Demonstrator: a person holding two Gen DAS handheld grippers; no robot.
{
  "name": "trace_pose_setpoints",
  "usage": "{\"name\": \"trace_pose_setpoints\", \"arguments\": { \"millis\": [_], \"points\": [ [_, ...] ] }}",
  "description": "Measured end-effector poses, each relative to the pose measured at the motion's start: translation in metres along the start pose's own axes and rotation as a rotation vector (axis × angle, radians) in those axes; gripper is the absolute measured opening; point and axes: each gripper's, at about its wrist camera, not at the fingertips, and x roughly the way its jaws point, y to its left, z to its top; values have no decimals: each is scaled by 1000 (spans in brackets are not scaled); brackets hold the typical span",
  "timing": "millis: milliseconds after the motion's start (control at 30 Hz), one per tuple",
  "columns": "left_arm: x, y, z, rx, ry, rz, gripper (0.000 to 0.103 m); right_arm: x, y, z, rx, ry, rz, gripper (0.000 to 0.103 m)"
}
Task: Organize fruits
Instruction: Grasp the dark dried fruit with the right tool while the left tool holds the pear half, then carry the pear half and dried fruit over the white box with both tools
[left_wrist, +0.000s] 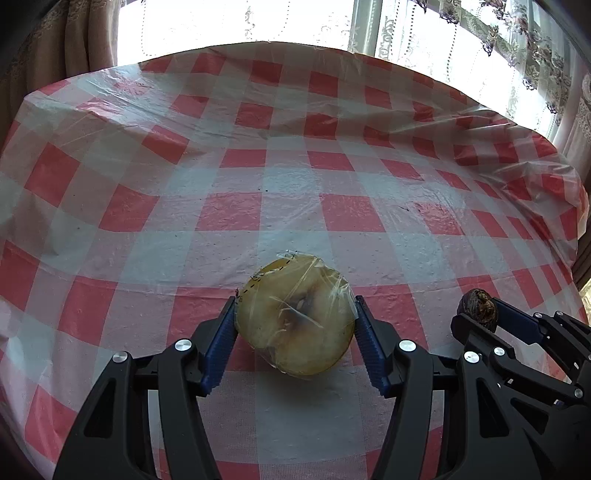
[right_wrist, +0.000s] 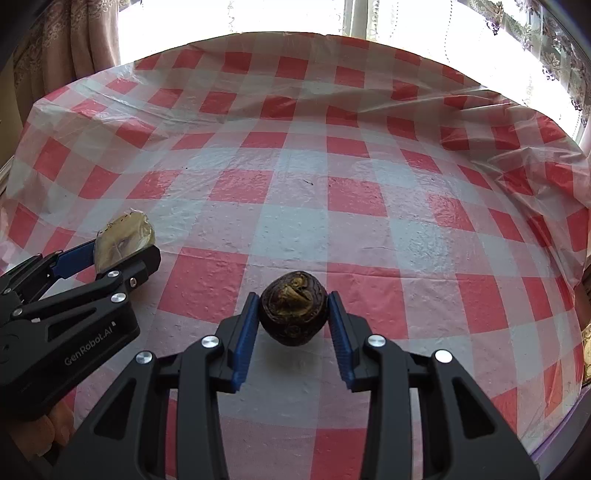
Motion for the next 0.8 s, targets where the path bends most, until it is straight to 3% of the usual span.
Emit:
{"name": "trace_pose_setpoints", "arguments": {
  "millis": [800],
  "points": [
    [-21,-62,-9,150,-18,-56,58,-51,-63,-36,98,-44,-50,38]
  ]
}}
